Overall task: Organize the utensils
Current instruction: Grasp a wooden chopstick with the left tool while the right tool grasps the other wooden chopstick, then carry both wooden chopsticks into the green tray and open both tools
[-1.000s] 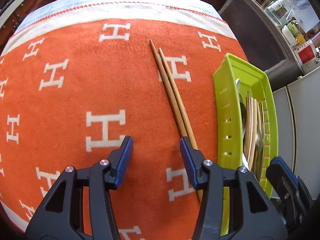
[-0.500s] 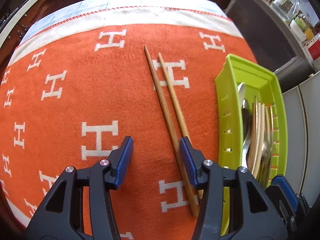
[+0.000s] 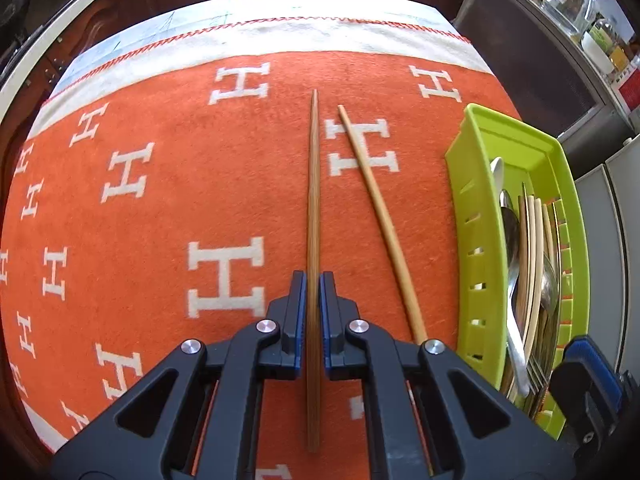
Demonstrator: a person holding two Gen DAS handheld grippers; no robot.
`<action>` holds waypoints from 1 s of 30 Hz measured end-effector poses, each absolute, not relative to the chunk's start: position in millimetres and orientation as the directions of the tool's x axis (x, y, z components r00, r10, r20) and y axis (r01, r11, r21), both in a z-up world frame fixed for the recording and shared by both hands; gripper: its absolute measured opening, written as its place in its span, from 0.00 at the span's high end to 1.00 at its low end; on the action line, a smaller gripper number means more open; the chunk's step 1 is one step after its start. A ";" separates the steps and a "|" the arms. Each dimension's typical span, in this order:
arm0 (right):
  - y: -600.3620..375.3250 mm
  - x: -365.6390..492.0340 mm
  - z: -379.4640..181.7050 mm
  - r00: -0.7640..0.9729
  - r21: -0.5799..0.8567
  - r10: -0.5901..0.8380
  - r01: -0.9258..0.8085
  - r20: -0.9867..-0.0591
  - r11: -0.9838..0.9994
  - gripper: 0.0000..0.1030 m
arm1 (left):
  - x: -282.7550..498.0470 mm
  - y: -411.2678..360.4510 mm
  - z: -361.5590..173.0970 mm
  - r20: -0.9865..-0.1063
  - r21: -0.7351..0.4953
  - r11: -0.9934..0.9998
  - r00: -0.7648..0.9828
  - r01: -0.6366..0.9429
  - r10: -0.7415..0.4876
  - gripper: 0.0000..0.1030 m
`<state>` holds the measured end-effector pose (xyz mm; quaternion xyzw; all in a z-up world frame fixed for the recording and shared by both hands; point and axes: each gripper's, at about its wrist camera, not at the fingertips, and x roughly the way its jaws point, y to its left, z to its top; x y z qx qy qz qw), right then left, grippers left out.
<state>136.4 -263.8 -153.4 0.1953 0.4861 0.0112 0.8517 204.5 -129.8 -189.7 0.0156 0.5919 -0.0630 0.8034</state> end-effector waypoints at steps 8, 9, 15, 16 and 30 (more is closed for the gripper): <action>-225.9 173.5 -140.0 0.491 0.310 0.247 0.049 -0.835 0.949 0.78 | 199.4 -68.9 -186.7 -0.954 -0.131 0.990 0.266 0.043 -0.138 0.96; -220.2 182.7 -140.4 0.477 0.305 0.252 0.034 -0.842 0.952 0.78 | 198.8 -60.8 -185.5 -0.952 -0.141 0.989 0.268 0.033 -0.145 0.96; -194.9 229.8 -155.0 0.372 0.273 0.260 -0.018 -0.891 0.962 0.78 | 197.8 -22.2 -177.7 -0.945 -0.175 0.984 0.282 -0.008 -0.166 0.96; -189.7 237.6 -160.0 0.349 0.258 0.250 -0.023 -0.903 0.966 0.78 | 197.7 -14.9 -177.2 -0.944 -0.184 0.983 0.282 -0.020 -0.171 0.96; -170.1 297.4 -222.7 0.173 0.065 0.063 0.007 -0.983 0.998 0.78 | 198.5 25.8 -188.1 -0.943 -0.232 0.970 0.263 -0.072 -0.206 0.96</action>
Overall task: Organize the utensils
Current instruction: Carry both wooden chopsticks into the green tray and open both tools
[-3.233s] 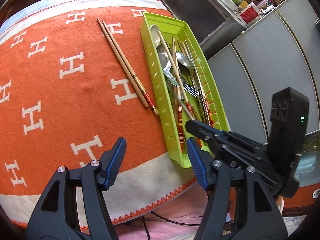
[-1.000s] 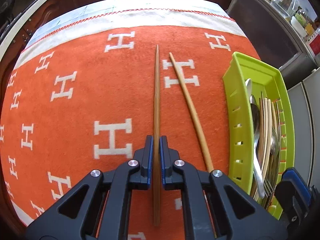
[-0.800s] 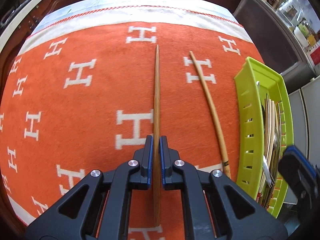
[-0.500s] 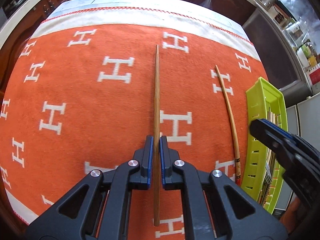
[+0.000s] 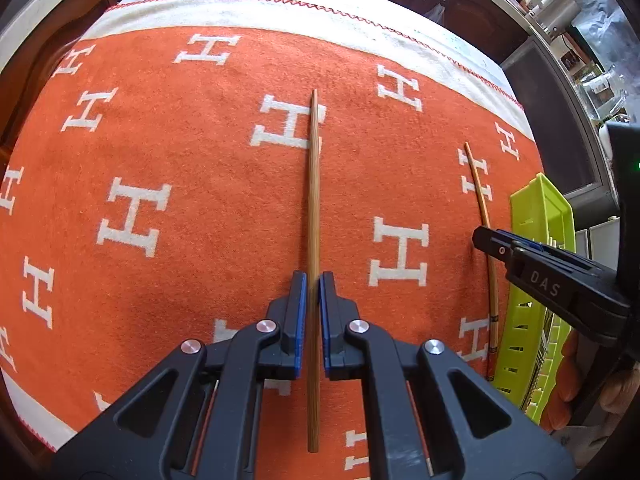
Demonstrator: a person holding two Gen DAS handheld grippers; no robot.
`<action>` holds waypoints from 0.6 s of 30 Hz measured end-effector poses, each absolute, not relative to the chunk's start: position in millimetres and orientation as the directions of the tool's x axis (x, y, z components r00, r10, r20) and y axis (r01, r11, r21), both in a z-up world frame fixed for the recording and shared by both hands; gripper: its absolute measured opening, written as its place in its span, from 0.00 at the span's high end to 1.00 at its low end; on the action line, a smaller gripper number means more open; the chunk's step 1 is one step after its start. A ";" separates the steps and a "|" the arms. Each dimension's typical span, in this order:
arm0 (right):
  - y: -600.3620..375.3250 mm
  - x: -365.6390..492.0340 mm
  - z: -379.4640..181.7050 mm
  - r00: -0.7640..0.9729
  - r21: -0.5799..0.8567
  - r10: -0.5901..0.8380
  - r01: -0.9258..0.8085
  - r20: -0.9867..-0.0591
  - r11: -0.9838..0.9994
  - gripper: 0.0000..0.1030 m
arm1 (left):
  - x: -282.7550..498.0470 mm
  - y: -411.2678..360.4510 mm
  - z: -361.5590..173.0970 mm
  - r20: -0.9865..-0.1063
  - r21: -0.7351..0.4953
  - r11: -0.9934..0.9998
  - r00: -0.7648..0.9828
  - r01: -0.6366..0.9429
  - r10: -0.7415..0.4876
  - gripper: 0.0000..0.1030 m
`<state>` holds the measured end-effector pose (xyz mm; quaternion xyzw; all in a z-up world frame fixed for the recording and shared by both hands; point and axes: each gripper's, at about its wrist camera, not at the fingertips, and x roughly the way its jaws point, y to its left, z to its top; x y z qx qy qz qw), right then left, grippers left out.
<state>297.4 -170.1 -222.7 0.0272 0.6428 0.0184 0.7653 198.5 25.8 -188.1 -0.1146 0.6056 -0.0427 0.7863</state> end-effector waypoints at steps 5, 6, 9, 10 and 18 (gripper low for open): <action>-167.8 298.2 -227.6 0.165 0.027 0.028 -0.008 -0.986 1.000 0.90 | 198.0 26.5 -188.8 -0.939 -0.237 0.969 0.272 -0.068 -0.211 0.96; -168.4 297.7 -226.6 0.172 0.023 0.023 -0.005 -0.985 1.000 0.93 | 197.2 25.6 -188.0 -0.938 -0.237 0.969 0.275 -0.064 -0.211 0.96; -172.2 293.5 -223.6 0.182 0.062 0.058 0.013 -0.982 0.998 0.94 | 191.2 25.3 -181.9 -0.934 -0.235 0.971 0.287 -0.049 -0.211 0.96; -174.4 290.5 -221.8 0.189 0.082 0.077 0.021 -0.979 0.996 0.94 | 189.2 24.2 -179.6 -0.933 -0.232 0.972 0.292 -0.043 -0.209 0.96; -193.8 244.0 -196.0 0.260 0.301 0.272 0.078 -0.927 0.950 0.95 | 168.5 6.2 -153.8 -0.920 -0.240 0.970 0.313 0.027 -0.236 0.96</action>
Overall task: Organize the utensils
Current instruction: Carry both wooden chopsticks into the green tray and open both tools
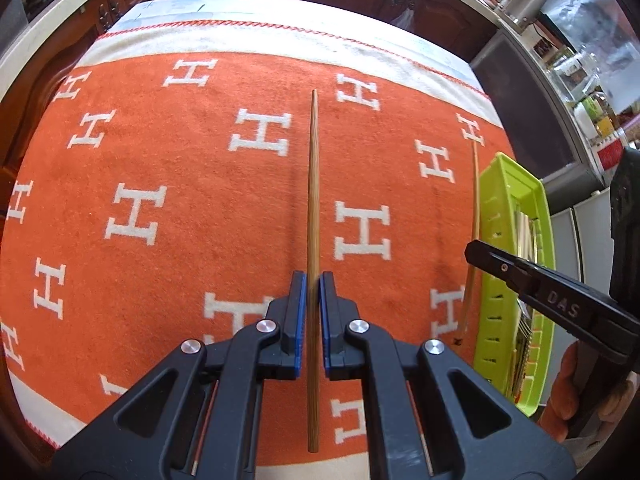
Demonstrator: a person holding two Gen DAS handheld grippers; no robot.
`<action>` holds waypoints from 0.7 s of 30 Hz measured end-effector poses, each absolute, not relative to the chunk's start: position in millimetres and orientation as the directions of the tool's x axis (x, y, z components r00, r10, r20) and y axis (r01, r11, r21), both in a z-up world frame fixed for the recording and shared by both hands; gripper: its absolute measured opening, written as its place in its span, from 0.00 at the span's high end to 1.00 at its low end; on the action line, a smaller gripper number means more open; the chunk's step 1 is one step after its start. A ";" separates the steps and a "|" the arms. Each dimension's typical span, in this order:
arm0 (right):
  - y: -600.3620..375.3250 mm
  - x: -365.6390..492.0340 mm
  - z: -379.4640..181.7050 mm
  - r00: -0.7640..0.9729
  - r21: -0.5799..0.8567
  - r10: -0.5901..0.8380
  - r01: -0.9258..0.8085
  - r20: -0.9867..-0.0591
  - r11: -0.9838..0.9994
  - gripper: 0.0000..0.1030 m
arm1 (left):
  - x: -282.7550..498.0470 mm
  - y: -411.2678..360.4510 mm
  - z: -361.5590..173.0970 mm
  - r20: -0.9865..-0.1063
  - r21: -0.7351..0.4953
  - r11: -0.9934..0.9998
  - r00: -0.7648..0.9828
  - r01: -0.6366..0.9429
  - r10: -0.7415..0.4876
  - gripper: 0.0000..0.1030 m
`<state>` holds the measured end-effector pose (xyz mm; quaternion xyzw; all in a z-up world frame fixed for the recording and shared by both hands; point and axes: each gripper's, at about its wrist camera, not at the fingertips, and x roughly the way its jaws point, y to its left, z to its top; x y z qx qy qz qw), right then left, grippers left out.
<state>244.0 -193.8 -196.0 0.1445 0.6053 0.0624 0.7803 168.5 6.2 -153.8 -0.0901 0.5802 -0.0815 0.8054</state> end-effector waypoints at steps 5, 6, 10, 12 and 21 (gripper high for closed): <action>-215.0 194.9 -157.4 0.329 0.415 0.368 0.085 -0.870 0.906 0.95 | 151.2 -21.4 -130.9 -0.903 -0.265 0.958 0.322 0.105 -0.285 0.96; -218.4 185.9 -149.0 0.342 0.426 0.376 0.084 -0.862 0.901 0.95 | 147.9 -27.2 -126.2 -0.900 -0.269 0.956 0.322 0.119 -0.294 0.96; -247.8 144.4 -113.7 0.410 0.467 0.396 0.086 -0.822 0.880 0.95 | 130.0 -62.0 -105.0 -0.883 -0.283 0.937 0.324 0.206 -0.339 0.96; -264.8 119.6 -95.3 0.446 0.480 0.398 0.085 -0.802 0.873 0.95 | 121.0 -77.0 -96.5 -0.878 -0.282 0.928 0.325 0.244 -0.352 0.96; -322.2 33.4 -31.3 0.556 0.438 0.315 0.099 -0.769 0.893 0.95 | 90.5 -138.8 -73.4 -0.859 -0.326 0.876 0.275 0.356 -0.431 0.96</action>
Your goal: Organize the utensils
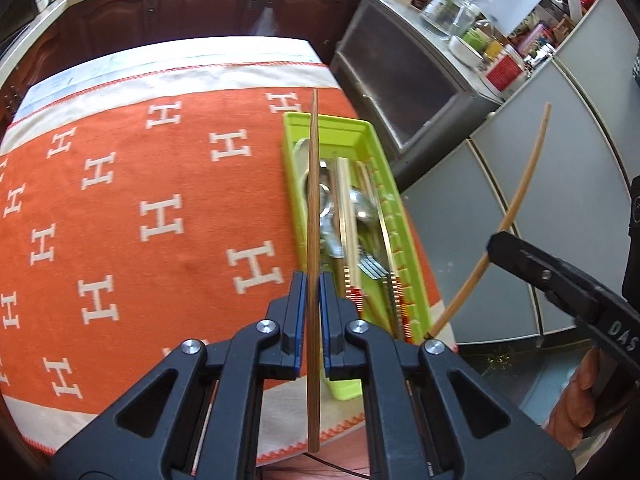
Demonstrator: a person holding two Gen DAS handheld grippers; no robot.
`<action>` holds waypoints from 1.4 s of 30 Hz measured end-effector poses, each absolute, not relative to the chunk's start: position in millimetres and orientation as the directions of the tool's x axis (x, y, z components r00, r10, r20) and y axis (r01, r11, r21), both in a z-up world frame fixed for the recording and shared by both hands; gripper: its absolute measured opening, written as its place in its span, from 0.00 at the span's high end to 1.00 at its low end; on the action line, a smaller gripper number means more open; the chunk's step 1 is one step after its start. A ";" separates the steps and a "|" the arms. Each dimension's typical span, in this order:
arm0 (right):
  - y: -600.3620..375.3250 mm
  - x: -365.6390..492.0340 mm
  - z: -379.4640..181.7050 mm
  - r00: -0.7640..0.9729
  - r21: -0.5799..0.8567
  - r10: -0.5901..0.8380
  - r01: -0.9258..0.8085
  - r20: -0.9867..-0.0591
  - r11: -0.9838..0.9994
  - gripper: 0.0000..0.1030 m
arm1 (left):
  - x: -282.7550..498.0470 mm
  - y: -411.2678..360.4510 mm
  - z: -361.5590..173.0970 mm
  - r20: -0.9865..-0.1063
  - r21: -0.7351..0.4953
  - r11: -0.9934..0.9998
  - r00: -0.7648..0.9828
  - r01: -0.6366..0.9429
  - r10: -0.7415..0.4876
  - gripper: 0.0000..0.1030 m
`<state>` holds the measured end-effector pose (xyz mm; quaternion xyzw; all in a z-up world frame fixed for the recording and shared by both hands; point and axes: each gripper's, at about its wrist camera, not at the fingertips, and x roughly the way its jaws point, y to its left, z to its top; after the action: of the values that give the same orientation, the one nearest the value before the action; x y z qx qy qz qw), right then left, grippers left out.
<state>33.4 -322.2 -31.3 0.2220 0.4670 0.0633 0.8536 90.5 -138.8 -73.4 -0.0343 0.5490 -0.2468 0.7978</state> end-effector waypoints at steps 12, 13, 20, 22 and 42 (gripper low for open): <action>-340.6 63.3 -79.5 0.437 0.266 0.157 0.200 -0.885 0.943 0.94 | 103.2 -189.6 -105.3 -0.867 -0.342 0.866 0.233 0.364 -0.440 0.96; -339.5 65.9 -85.3 0.428 0.254 0.148 0.204 -0.892 0.946 0.94 | 104.8 -190.3 -109.2 -0.872 -0.332 0.871 0.235 0.361 -0.430 0.96; -339.6 85.0 -110.3 0.406 0.245 0.139 0.221 -0.903 0.944 0.84 | 110.2 -187.9 -118.0 -0.887 -0.288 0.882 0.243 0.374 -0.392 0.91; -340.3 85.0 -112.9 0.411 0.252 0.144 0.223 -0.900 0.942 0.81 | 110.9 -184.5 -118.9 -0.891 -0.279 0.886 0.245 0.371 -0.383 0.82; -297.2 75.7 -129.3 0.442 0.250 0.133 0.219 -0.887 0.943 0.72 | 92.1 -123.1 -98.7 -0.886 -0.196 0.927 0.347 0.321 -0.308 0.50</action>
<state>75.7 -297.2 -129.3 0.1665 0.5277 -0.0259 0.8325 92.1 -123.1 -98.7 0.0059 0.5384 -0.1914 0.8206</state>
